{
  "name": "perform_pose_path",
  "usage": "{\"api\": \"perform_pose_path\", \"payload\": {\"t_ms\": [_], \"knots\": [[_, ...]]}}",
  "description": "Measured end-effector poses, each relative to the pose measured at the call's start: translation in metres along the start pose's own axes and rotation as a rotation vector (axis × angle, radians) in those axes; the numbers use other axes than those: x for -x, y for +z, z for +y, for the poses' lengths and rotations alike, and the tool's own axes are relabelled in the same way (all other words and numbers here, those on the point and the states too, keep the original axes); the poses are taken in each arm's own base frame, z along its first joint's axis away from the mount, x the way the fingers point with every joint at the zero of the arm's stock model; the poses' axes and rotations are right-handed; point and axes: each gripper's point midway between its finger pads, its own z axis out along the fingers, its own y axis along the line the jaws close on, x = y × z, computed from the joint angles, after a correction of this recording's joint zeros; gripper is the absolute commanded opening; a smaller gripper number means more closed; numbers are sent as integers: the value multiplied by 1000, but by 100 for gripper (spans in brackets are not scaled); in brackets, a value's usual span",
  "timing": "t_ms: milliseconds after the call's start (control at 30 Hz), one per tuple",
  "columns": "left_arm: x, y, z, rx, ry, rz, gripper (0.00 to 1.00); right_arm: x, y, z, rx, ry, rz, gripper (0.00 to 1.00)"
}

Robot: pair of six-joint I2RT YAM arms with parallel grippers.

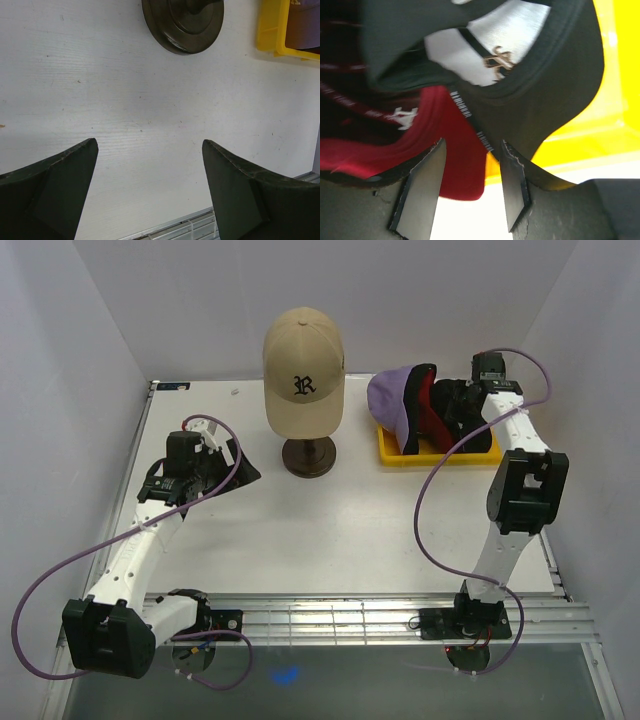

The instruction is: Stack the hats

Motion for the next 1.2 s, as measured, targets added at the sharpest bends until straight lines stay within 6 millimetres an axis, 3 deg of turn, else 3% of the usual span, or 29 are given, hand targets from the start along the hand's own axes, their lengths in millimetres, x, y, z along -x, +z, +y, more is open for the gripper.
{"api": "perform_pose_path", "payload": {"t_ms": [267, 367, 500, 700, 767, 833, 967, 1100, 1200], "knots": [[0, 0, 1, 4, 4, 0, 96, -21, 29, -16, -65, -20, 69, 52], [0, 0, 2, 7, 6, -1, 96, -32, 39, -18, -72, -24, 103, 35], [-5, 2, 5, 15, 3, 10, 96, -28, 38, -22, -93, -41, 93, 13], [-11, 4, 9, 23, -3, 26, 96, -1, 17, -11, -58, -17, 56, 8], [-11, 4, 9, 23, -3, 26, 96, 16, 0, -1, -13, 6, 40, 8], [-11, 4, 9, 23, -3, 26, 96, 46, -23, 9, 46, 40, -19, 8], [-11, 4, 9, 23, -5, 26, 96, 107, -84, 29, 245, 158, -188, 8], [-11, 4, 9, 23, -7, 26, 96, 135, -162, 23, 470, 364, -337, 8], [-11, 4, 8, 23, -12, 26, 96, 144, -213, 24, 701, 603, -457, 8]]}}
